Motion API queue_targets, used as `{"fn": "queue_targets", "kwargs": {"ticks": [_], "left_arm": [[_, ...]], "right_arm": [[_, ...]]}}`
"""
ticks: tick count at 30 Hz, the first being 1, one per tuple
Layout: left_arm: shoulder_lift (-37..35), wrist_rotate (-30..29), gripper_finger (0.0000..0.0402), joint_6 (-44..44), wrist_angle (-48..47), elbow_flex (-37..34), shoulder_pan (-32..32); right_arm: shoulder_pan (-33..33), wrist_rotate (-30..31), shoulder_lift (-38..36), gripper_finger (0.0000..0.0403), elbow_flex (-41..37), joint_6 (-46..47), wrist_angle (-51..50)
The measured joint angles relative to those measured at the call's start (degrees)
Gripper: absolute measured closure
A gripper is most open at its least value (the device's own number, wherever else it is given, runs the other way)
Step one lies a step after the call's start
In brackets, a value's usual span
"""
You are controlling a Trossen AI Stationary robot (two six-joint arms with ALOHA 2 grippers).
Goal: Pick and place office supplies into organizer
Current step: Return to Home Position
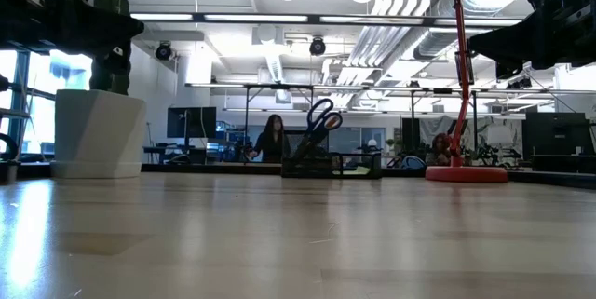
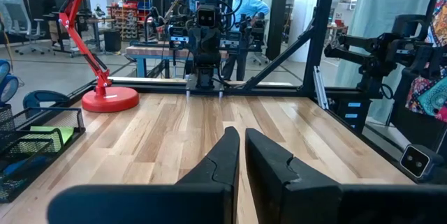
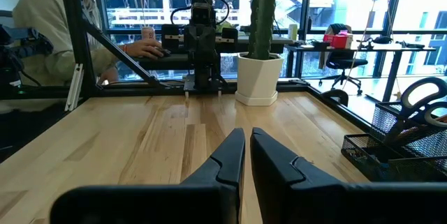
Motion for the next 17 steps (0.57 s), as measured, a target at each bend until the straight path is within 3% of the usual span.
{"fn": "queue_targets", "kwargs": {"ticks": [17], "left_arm": [[0.0,0.0,0.0383,0.0,0.0,0.0,0.0]], "right_arm": [[0.0,0.0,0.0,0.0386,0.0,0.0,0.0]]}}
